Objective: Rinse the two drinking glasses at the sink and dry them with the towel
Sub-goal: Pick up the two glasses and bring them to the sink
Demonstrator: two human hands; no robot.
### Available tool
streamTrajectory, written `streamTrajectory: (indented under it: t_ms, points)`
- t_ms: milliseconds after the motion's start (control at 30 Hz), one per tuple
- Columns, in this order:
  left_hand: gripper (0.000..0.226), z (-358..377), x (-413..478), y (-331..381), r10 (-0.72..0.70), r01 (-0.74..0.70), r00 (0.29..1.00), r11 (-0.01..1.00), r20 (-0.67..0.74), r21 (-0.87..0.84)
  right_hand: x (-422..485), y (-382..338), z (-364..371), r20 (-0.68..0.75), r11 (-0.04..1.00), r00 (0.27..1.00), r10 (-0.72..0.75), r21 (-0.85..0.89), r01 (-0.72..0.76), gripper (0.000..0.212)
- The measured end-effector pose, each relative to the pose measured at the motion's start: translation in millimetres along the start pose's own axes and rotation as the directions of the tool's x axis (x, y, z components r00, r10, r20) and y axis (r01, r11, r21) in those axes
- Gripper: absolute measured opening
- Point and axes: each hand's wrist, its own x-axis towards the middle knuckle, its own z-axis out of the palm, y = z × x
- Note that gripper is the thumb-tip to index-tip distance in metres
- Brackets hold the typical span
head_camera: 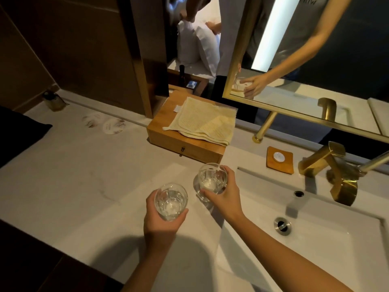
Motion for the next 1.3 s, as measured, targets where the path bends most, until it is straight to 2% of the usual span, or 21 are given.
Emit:
streamTrajectory:
  t_ms: [400, 567, 767, 933, 1000, 1067, 1133, 1233, 1300]
  points:
    - [0.079, 22, -46, 9, -0.073, 0.076, 0.995, 0.996, -0.068, 0.047, -5, 20, -23, 0.075, 1.000, 0.997, -0.009, 0.023, 0.007, 0.088]
    - [0.082, 21, -49, 7, -0.070, 0.070, 0.997, 0.997, -0.033, 0.018, -6, 20, -26, 0.122, 0.999, 0.992, -0.003, 0.039, -0.001, 0.090]
    - [0.085, 14, -49, 11, -0.130, 0.128, 0.991, 0.990, 0.037, 0.050, -5, 22, -32, 0.151, 0.997, 0.988, 0.041, 0.063, -0.051, 0.065]
    - [0.091, -3, -54, 23, -0.148, 0.145, 0.982, 0.989, 0.113, 0.037, -12, 25, -45, 0.134, 0.989, 0.987, 0.087, 0.109, -0.101, 0.062]
    - [0.075, -9, -54, 36, -0.073, 0.071, 0.996, 0.996, 0.044, 0.058, -18, 31, -54, 0.124, 0.987, 0.989, 0.086, 0.127, -0.102, 0.061]
    - [0.052, -10, -48, 54, 0.100, -0.091, 0.993, 0.987, -0.060, 0.132, -24, 36, -65, 0.106, 0.986, 0.991, 0.084, 0.134, -0.098, 0.064]
    - [0.035, -2, -40, 73, 0.276, -0.259, 0.959, 0.949, -0.072, 0.181, -30, 39, -77, 0.088, 0.986, 0.993, 0.083, 0.137, -0.095, 0.069]
    - [0.021, 32, -39, 96, 0.430, -0.443, 0.896, 0.881, 0.107, 0.165, -37, 48, -99, 0.059, 0.990, 0.994, 0.087, 0.109, -0.093, 0.071]
    - [0.015, 61, -46, 108, 0.492, -0.549, 0.811, 0.827, 0.317, 0.120, -42, 55, -114, 0.040, 0.993, 0.996, 0.082, 0.085, -0.085, 0.068]
